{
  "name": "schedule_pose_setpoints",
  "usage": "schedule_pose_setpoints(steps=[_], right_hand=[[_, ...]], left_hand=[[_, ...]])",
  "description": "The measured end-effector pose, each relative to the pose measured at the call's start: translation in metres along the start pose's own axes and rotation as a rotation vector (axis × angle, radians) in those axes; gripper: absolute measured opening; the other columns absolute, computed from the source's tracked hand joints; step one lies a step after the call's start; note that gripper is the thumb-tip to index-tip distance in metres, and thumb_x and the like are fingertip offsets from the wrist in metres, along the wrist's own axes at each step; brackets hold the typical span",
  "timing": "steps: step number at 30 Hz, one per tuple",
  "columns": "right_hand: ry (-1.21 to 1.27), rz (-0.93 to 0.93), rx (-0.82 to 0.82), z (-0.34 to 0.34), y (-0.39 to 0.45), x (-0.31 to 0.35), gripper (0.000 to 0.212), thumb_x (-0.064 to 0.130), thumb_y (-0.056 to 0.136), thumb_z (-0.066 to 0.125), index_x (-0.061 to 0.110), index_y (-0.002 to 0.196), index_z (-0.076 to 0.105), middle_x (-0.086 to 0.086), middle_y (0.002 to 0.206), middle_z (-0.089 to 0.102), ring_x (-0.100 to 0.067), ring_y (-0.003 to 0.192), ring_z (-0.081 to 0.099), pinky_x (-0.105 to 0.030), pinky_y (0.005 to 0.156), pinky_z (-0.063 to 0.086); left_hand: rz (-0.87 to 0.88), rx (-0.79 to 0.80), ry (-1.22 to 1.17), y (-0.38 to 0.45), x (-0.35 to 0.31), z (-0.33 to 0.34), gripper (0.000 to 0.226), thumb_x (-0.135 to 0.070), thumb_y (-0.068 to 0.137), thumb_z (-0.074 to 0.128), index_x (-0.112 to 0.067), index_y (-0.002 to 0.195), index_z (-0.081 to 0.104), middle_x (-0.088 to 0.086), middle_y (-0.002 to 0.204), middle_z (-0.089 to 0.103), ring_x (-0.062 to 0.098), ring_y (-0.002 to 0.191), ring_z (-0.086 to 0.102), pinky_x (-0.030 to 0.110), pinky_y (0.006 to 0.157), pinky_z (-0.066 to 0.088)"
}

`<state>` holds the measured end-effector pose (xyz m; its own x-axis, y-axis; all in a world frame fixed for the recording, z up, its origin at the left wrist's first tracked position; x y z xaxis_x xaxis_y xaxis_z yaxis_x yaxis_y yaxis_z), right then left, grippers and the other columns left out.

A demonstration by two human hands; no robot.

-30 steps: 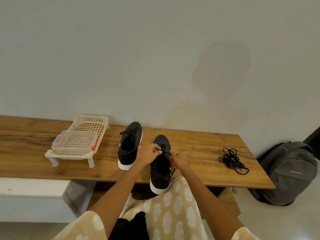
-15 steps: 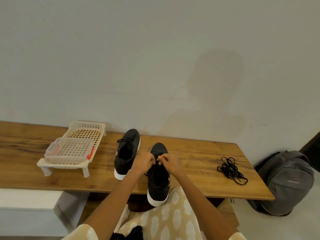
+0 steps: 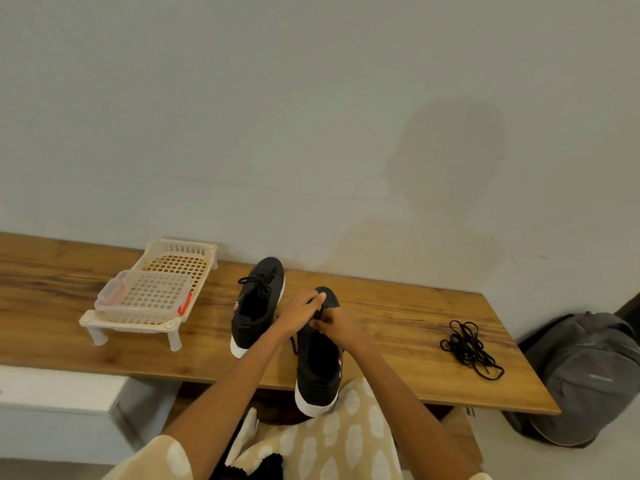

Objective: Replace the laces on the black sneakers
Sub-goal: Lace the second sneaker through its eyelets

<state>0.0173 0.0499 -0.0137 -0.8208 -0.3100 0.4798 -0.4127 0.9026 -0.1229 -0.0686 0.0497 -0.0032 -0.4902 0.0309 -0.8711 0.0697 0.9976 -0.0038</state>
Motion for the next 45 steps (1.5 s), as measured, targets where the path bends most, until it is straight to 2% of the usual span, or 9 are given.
schedule_pose_setpoints(steps=[8,14,17,22,27,30,37,41,45], right_hand=[[0.489,0.145,0.003,0.008,-0.002,-0.021,0.028,0.018,0.102,0.039,0.010,0.085,0.060,0.005,0.067,0.058,-0.006,0.057,0.048,-0.014,0.053,0.038],[0.608,0.117,0.036,0.004,-0.010,-0.019,0.025,0.016,0.101,0.040,0.015,0.084,0.058,0.000,0.074,0.064,-0.008,0.061,0.054,-0.017,0.057,0.046],[0.617,0.095,0.077,0.000,-0.016,-0.015,0.021,0.015,0.101,0.040,0.011,0.092,0.059,-0.001,0.078,0.065,-0.009,0.064,0.057,-0.015,0.060,0.049],[0.578,0.082,0.120,-0.004,-0.015,-0.015,0.024,0.007,0.100,0.041,-0.002,0.112,0.060,-0.005,0.077,0.063,-0.010,0.063,0.059,-0.016,0.060,0.052],[0.571,0.054,0.159,-0.002,-0.014,-0.017,0.022,0.007,0.099,0.045,-0.003,0.111,0.060,-0.005,0.082,0.065,-0.004,0.063,0.064,-0.018,0.066,0.055],[0.575,0.025,0.179,-0.005,-0.013,-0.018,0.016,0.006,0.096,0.050,0.002,0.104,0.063,-0.004,0.083,0.067,-0.003,0.066,0.067,-0.019,0.070,0.056],[0.281,-0.034,-0.018,-0.024,-0.019,-0.022,0.012,0.006,0.086,0.064,0.017,0.090,0.067,0.003,0.077,0.067,0.001,0.067,0.064,-0.022,0.071,0.055],[0.118,0.025,-0.202,-0.017,-0.017,-0.020,0.032,0.012,0.092,0.056,0.015,0.123,0.060,0.001,0.111,0.067,-0.012,0.099,0.062,-0.017,0.082,0.045],[0.179,0.028,-0.410,-0.016,-0.027,-0.017,0.018,0.011,0.091,0.056,0.017,0.106,0.064,0.002,0.098,0.068,-0.011,0.090,0.063,-0.012,0.072,0.043]], left_hand=[[-0.070,0.268,0.357,-0.004,-0.006,-0.021,0.042,-0.039,0.103,0.026,-0.009,0.124,0.049,0.006,0.114,0.056,0.023,0.107,0.053,0.034,0.093,0.039],[-0.432,0.612,0.763,-0.043,0.019,-0.048,0.026,-0.008,0.094,0.047,0.003,0.114,0.057,0.018,0.104,0.067,0.019,0.053,0.061,0.029,0.057,0.055],[-0.386,0.555,0.815,-0.045,0.015,-0.046,0.029,-0.006,0.092,0.049,-0.001,0.120,0.052,0.014,0.105,0.062,0.020,0.063,0.063,0.027,0.053,0.053],[-0.057,0.264,0.628,-0.019,-0.005,-0.020,0.038,-0.004,0.091,0.055,-0.007,0.129,0.057,0.008,0.129,0.058,0.024,0.112,0.058,0.031,0.091,0.046],[0.058,0.208,0.350,-0.017,0.000,0.012,0.022,0.005,0.086,0.053,0.001,0.101,0.069,0.018,0.099,0.068,0.013,0.077,0.054,0.007,0.061,0.037],[0.064,0.139,0.241,-0.010,0.012,0.009,0.018,-0.001,0.088,0.056,0.000,0.098,0.072,0.019,0.095,0.069,0.000,0.061,0.048,0.008,0.058,0.035],[-0.010,0.151,0.058,-0.004,0.031,0.028,0.012,-0.014,0.095,0.051,-0.016,0.089,0.061,-0.003,0.086,0.056,0.012,0.085,0.051,0.024,0.080,0.040],[-0.093,0.136,-0.077,0.004,0.047,0.036,0.022,-0.012,0.096,0.046,-0.019,0.076,0.053,0.001,0.079,0.052,0.016,0.077,0.050,0.029,0.075,0.037],[-0.158,0.058,-0.257,0.006,0.057,0.031,0.032,-0.007,0.097,0.041,-0.017,0.072,0.058,-0.001,0.075,0.054,0.008,0.071,0.049,0.019,0.066,0.037]])
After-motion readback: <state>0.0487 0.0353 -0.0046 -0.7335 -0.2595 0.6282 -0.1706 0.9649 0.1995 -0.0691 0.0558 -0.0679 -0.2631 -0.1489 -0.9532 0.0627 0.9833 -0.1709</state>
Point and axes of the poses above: each hand's wrist, its own y-axis towards the middle knuckle, its own z-axis out of the palm, x = y × z, the point moved 9 cm from there along y, towards the middle knuckle
